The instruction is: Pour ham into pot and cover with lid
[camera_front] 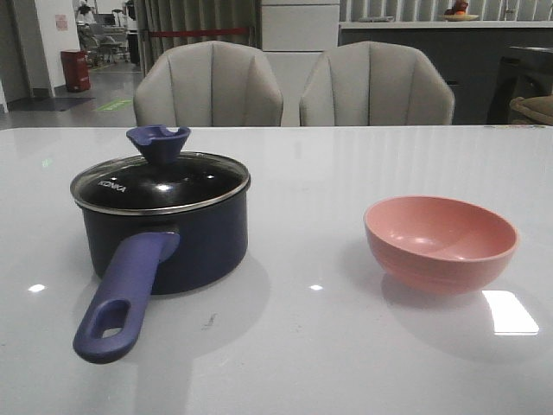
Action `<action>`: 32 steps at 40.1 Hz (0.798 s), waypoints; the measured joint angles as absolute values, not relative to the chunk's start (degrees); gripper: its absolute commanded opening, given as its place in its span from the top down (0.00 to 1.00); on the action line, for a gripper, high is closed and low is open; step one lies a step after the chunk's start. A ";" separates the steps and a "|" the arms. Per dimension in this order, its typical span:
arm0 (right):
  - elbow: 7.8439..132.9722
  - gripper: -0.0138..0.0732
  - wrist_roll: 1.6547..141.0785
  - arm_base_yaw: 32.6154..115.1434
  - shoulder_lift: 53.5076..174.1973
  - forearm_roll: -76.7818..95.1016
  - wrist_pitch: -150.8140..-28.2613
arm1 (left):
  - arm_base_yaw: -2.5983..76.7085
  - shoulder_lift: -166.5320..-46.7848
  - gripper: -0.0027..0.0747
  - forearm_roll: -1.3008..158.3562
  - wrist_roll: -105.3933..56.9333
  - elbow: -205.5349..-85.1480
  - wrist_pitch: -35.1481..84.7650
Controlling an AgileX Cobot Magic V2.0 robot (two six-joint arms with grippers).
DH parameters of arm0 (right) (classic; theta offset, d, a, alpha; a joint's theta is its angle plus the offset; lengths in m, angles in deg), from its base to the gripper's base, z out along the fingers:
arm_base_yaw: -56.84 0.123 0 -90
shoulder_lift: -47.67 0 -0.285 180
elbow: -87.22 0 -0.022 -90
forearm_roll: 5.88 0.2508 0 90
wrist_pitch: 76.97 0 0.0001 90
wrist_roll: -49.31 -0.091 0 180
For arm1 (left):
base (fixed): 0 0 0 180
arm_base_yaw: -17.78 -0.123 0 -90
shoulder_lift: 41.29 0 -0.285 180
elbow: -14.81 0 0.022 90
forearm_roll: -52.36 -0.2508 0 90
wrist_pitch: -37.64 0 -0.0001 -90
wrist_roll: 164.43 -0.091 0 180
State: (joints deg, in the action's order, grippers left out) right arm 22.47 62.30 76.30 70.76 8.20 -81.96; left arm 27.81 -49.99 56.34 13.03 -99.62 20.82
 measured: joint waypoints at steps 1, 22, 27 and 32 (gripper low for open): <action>22.47 0.66 62.30 76.30 70.76 8.20 -81.96 | 26.82 -49.99 0.81 56.83 13.03 -98.29 22.82; 22.47 0.66 62.30 76.30 70.76 8.20 -81.96 | 20.59 -49.99 0.81 58.24 13.03 -87.73 42.67; 22.47 0.66 62.30 76.30 70.76 8.20 -81.96 | 20.59 -49.99 0.81 58.24 13.03 -87.73 42.76; 22.47 0.66 62.30 76.30 70.76 8.20 -81.96 | 20.59 -49.99 0.81 58.24 13.03 -87.73 42.76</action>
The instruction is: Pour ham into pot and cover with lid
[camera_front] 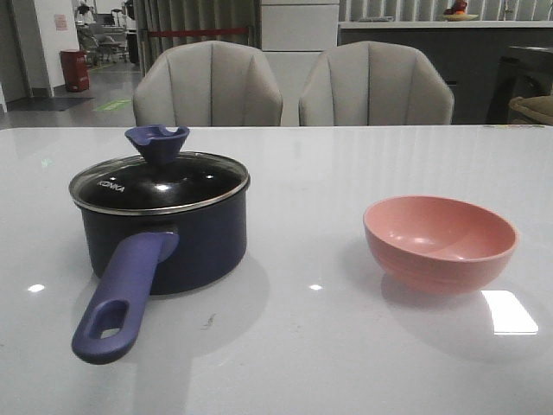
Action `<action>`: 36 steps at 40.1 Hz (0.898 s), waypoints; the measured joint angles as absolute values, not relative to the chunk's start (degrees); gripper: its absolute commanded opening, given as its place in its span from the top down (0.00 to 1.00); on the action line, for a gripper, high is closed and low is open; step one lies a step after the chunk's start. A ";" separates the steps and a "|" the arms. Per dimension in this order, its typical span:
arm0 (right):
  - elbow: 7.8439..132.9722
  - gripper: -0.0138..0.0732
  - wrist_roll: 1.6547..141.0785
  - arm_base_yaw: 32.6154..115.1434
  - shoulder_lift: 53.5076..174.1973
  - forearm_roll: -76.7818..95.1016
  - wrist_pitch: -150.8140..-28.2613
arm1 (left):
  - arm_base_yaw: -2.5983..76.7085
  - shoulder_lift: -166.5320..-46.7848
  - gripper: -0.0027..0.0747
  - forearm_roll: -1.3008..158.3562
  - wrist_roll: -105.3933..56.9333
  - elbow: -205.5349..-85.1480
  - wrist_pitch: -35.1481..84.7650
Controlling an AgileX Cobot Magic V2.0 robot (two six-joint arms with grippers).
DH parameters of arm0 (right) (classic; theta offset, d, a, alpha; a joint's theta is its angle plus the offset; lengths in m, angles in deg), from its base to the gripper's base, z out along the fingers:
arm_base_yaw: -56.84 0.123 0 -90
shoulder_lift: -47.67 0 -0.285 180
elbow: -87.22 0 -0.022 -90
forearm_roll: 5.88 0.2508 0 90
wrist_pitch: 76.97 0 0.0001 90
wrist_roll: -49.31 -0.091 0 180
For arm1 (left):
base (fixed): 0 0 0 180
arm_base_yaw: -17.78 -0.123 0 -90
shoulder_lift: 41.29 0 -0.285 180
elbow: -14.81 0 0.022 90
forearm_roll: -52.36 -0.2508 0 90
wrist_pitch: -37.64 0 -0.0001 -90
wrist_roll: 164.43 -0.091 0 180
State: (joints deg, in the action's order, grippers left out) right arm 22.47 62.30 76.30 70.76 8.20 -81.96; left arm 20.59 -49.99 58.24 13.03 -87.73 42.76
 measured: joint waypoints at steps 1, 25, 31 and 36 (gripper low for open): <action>22.47 0.66 62.30 76.30 70.76 8.20 -81.96 | 20.59 -49.99 0.81 58.24 13.03 -87.73 42.76; 22.47 0.66 62.30 76.30 70.76 8.20 -81.96 | 20.59 -49.99 0.81 58.24 13.03 -87.73 42.76; 22.00 0.66 63.88 76.30 70.76 7.95 -81.16 | 20.59 -49.99 0.81 58.24 13.03 -87.73 42.76; 20.40 0.66 64.71 74.59 70.50 4.17 -78.39 | 20.59 -49.99 0.81 58.24 13.03 -87.73 42.76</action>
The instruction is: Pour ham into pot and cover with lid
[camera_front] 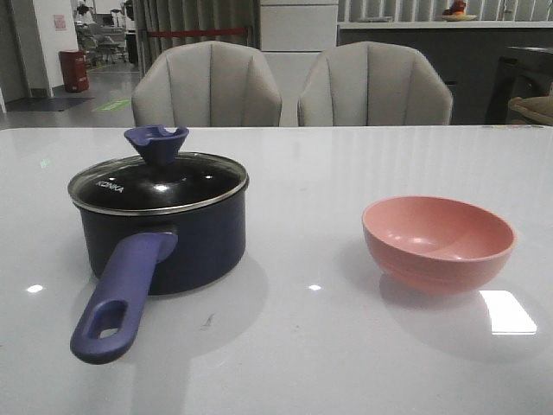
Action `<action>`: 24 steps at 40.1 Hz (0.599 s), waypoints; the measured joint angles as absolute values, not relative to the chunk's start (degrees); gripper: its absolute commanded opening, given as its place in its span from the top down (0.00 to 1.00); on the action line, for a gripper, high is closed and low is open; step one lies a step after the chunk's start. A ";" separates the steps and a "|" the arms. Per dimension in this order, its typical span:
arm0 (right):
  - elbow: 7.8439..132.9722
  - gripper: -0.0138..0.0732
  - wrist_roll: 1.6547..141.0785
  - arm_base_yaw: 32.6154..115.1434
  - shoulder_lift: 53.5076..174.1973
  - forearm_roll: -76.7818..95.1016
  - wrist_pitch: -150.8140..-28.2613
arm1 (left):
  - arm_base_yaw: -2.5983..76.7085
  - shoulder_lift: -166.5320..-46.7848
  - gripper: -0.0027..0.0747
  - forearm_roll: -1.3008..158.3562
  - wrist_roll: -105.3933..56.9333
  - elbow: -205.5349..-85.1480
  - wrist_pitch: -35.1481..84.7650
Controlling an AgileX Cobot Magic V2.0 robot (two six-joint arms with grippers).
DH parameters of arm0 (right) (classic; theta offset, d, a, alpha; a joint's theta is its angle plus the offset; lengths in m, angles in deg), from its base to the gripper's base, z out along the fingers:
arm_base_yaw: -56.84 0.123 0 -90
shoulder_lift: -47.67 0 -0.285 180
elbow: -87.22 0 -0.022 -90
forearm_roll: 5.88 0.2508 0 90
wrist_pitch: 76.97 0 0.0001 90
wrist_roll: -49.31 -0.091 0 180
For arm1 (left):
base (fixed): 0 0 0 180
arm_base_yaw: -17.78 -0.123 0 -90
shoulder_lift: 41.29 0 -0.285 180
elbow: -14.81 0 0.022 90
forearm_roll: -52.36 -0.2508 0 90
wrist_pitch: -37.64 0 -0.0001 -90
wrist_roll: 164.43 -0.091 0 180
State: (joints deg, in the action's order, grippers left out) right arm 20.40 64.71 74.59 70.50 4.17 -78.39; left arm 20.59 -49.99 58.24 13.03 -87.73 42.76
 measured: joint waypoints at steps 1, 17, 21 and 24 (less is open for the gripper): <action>20.27 0.66 64.71 73.86 70.16 3.02 -78.23 | 20.59 -49.99 0.81 58.24 13.03 -87.73 42.76; 10.40 0.66 49.31 63.10 55.78 -8.61 -78.67 | 20.59 -49.99 0.81 58.24 13.03 -87.73 42.76; 8.61 0.66 48.19 62.98 55.04 -8.97 -78.67 | 20.59 -49.99 0.81 58.24 13.03 -87.73 42.79; 8.51 0.66 47.83 62.98 54.90 -8.97 -78.67 | 20.59 -49.99 0.81 58.24 13.03 -87.73 42.79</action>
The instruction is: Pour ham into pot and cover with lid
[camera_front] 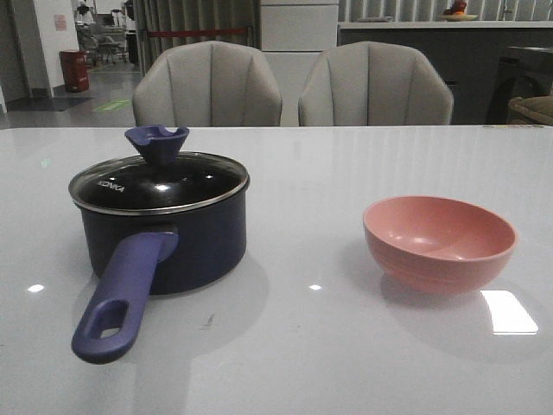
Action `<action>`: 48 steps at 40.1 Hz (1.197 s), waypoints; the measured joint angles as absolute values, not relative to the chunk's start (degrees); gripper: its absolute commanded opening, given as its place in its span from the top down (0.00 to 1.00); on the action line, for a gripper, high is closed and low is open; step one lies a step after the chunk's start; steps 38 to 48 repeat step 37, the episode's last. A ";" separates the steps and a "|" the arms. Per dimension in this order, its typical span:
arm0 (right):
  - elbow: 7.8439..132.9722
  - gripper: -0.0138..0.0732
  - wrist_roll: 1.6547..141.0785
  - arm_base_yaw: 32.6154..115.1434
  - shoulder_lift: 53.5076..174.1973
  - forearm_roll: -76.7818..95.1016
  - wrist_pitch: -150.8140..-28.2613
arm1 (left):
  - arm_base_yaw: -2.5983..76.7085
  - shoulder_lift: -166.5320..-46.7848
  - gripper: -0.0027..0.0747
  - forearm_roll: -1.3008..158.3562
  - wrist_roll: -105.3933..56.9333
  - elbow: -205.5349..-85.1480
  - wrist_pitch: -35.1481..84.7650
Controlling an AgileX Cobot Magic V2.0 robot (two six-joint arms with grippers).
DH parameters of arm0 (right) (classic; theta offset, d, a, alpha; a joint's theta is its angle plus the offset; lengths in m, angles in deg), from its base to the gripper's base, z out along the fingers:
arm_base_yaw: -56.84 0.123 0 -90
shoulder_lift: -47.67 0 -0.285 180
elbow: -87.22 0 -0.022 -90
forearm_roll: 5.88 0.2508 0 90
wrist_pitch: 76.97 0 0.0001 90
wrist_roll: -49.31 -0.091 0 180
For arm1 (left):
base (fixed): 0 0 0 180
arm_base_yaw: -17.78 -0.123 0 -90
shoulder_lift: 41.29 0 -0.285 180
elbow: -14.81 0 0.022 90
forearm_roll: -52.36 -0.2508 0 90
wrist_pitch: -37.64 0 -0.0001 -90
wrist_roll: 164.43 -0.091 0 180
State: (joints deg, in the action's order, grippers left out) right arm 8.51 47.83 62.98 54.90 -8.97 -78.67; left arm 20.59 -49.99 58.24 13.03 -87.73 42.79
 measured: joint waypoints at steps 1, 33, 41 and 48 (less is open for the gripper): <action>8.51 0.66 47.70 62.98 54.90 -8.97 -78.67 | 20.59 -49.99 0.81 58.24 13.03 -87.73 42.89; 8.51 0.66 47.26 62.98 54.90 -8.86 -78.67 | 20.59 -49.99 0.81 58.24 13.03 -87.73 42.89; 8.51 0.66 47.26 62.98 54.90 -8.86 -78.67 | 20.59 -49.99 0.81 58.24 13.03 -87.73 42.89; 8.51 0.66 47.26 62.98 54.90 -8.86 -78.67 | 20.59 -49.99 0.81 58.24 13.03 -87.73 42.89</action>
